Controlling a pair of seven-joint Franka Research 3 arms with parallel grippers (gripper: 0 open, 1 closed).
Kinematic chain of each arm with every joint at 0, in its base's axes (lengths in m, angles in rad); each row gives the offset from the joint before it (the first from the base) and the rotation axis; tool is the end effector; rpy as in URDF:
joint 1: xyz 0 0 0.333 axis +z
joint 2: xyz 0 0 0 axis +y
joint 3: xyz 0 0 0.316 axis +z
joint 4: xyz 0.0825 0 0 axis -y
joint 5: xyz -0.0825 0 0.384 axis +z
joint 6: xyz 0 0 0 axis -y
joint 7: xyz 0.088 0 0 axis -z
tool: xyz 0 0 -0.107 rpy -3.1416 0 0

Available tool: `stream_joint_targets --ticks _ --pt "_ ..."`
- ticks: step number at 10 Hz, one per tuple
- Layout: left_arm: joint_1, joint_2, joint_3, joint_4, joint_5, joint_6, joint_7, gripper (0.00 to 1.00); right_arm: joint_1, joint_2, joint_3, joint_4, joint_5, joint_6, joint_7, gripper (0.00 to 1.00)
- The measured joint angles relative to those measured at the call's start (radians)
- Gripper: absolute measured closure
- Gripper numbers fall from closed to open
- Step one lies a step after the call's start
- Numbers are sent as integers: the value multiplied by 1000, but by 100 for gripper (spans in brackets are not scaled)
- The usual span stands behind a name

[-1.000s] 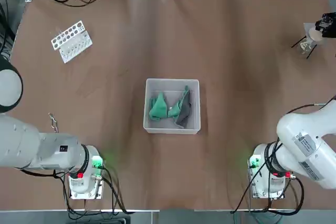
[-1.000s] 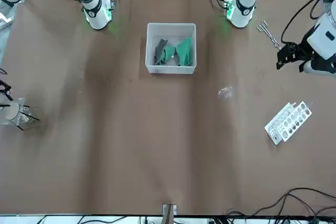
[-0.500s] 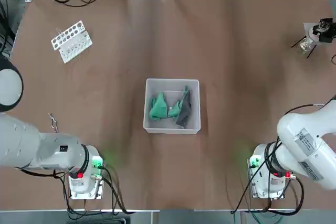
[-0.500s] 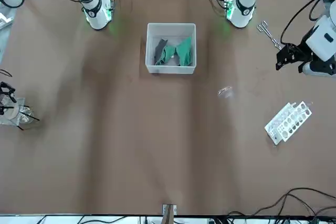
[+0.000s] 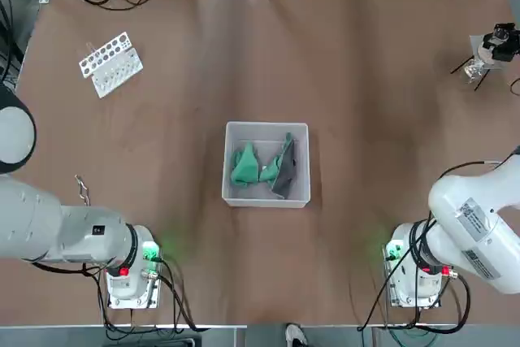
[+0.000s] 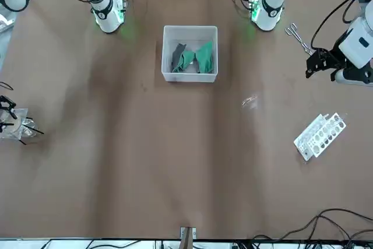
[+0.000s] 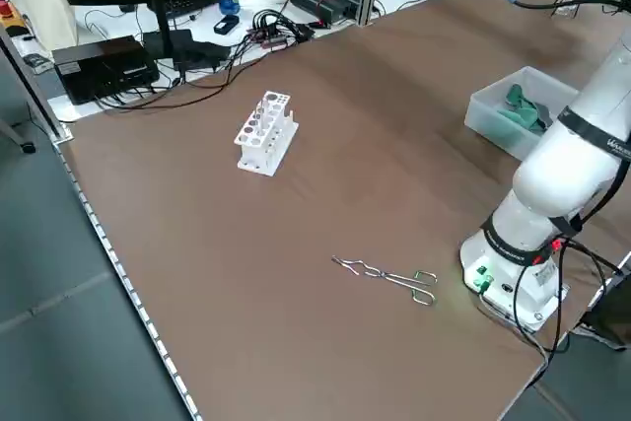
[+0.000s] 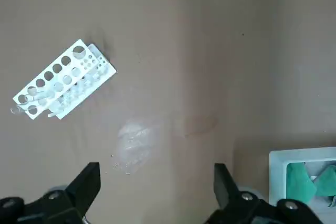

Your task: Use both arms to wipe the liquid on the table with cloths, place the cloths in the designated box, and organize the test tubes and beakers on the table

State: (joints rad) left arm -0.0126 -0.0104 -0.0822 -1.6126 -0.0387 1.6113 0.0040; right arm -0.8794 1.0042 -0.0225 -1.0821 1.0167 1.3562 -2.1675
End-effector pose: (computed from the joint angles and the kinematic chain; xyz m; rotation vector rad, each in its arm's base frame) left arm 0.5517 -0.0567 0.6141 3.0997 -0.1511 0.0114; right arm 0.5252 -0.4868 0.2260 -1.8418 -1.1186 -1.2035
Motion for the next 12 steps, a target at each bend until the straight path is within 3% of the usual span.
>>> stream_joint_targets --ticks 6,10,12 --pt "0 1 0 -1 0 0 0 4 -5 19 -2 7 0 17 -9 64" --pt "0 1 0 -2 0 0 0 4 -5 23 -3 11 0 19 -9 38" --pt "0 1 0 -2 0 0 0 4 -5 23 -4 11 0 19 -9 9"
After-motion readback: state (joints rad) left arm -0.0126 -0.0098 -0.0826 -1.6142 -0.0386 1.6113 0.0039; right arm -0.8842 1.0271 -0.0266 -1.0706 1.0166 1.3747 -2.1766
